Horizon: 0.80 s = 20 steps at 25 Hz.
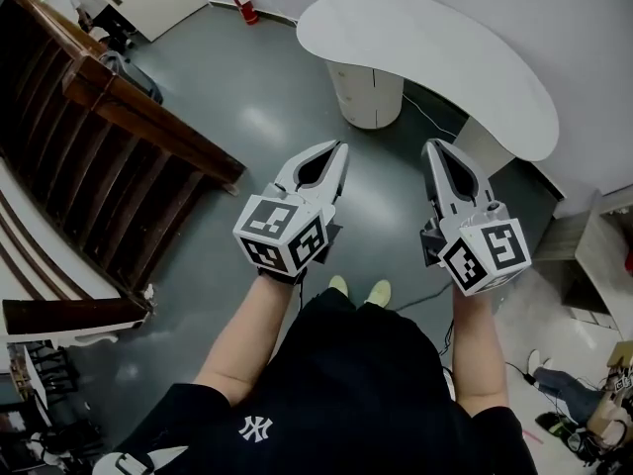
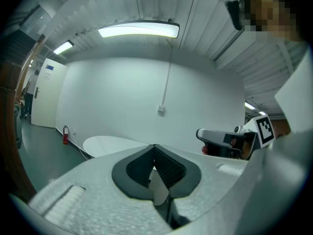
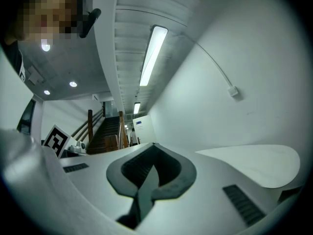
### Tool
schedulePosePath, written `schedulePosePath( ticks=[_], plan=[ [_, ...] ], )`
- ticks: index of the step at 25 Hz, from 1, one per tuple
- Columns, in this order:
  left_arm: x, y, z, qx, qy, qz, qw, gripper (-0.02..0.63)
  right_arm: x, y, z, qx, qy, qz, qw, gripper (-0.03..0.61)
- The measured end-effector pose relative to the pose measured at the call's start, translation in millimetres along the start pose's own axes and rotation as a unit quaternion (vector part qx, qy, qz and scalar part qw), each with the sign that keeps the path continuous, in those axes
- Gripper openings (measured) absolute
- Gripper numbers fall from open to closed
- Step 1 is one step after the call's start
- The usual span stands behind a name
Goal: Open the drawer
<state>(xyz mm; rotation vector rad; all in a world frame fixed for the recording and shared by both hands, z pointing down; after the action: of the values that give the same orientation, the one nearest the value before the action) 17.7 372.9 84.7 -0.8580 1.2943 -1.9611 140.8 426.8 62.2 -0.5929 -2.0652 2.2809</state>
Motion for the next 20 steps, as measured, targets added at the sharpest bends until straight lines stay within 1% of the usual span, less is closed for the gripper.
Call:
schedulePosePath(
  ticks=[4,7,11,15,20],
  plan=[
    [-1,-7,10,0.007,0.004,-0.001,1.0000,0.008,-13,-6,4,0.004,0.001,0.011,1.000,0.015],
    [4,-10,19,0.012,0.009,-0.003,0.9999,0.008,-15,-8,12,0.010,0.007,0.007,1.000,0.015],
    [19,-12,36,0.015,0.015,-0.004,0.9998,0.009,-19,-9,34,0.009,0.031,0.004,0.999,0.015],
    [49,-19,57,0.023,0.017,-0.011,0.9995,0.008,-20,-17,68,0.023,0.040,0.003,0.999,0.015],
    [107,-18,99,0.026,0.017,-0.016,0.9994,0.008,-33,-23,138,0.045,0.040,-0.004,0.998,0.015]
  ],
)
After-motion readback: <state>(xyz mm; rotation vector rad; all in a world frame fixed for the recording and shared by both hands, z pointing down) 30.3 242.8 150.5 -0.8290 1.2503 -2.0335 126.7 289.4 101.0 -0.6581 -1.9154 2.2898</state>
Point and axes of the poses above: the fingertips, and each gripper's own axes: z forward along the fingers, x to its left, y out of its top, the point moved 1 cm from there along -z, backward along the fingers, and after that the axes turned 8 degrees about x, right-handed, at the moved point
